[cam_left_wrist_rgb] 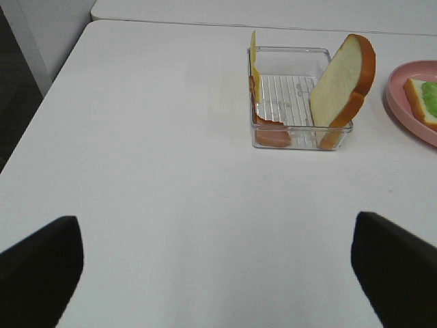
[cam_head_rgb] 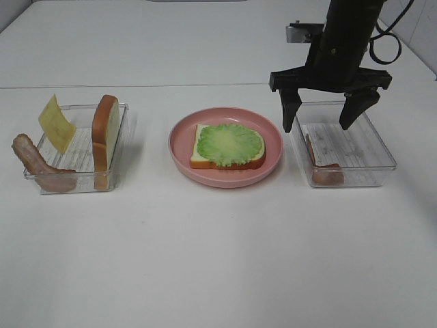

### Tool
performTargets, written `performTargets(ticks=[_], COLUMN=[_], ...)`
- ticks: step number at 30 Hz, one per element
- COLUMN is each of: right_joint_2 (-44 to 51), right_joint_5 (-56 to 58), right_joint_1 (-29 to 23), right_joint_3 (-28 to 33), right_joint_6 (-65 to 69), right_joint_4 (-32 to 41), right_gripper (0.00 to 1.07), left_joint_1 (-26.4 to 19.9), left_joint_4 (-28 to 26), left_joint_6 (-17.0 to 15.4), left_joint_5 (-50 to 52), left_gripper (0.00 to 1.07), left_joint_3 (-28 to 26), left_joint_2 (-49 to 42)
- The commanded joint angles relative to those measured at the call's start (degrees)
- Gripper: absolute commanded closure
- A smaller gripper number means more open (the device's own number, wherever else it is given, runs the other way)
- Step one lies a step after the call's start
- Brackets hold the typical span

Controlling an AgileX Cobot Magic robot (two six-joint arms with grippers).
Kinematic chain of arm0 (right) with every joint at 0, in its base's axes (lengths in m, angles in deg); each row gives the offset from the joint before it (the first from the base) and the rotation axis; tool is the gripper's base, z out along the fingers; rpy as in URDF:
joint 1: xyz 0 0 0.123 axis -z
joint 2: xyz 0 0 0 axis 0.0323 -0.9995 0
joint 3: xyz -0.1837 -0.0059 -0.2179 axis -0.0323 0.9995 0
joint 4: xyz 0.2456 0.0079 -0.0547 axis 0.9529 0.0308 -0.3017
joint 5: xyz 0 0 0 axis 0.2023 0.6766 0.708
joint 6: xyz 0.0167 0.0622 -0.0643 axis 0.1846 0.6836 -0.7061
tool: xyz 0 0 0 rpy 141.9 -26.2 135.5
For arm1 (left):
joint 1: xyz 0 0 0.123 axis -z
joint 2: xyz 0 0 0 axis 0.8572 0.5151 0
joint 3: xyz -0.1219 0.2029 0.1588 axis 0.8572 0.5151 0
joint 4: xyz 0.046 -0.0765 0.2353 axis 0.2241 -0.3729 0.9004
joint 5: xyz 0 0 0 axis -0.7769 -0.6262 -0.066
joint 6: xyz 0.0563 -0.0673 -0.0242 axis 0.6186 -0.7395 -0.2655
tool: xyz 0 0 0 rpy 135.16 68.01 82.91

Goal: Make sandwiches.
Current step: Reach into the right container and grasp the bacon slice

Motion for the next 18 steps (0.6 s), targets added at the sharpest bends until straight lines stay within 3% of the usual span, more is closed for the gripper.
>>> performTargets(ticks=[1, 18], right_joint_2=[-0.6, -5.7], right_joint_5=[-4.5, -6.4], right_joint_1=[0.2, 0.2], right_joint_3=[2.3, 4.4], right_joint_6=[0.8, 0.9], right_joint_4=[-0.5, -0.6], right_gripper=[0.25, 0.32], left_joint_1=[-0.1, -0.1], left_joint_4=[-0.2, -0.2], left_joint_6=[0.0, 0.0], left_joint_5=[0.8, 0.8], left_gripper=[0.04, 0.04], left_joint_3=[0.3, 0.3], left_joint_2=[-0.9, -0.9])
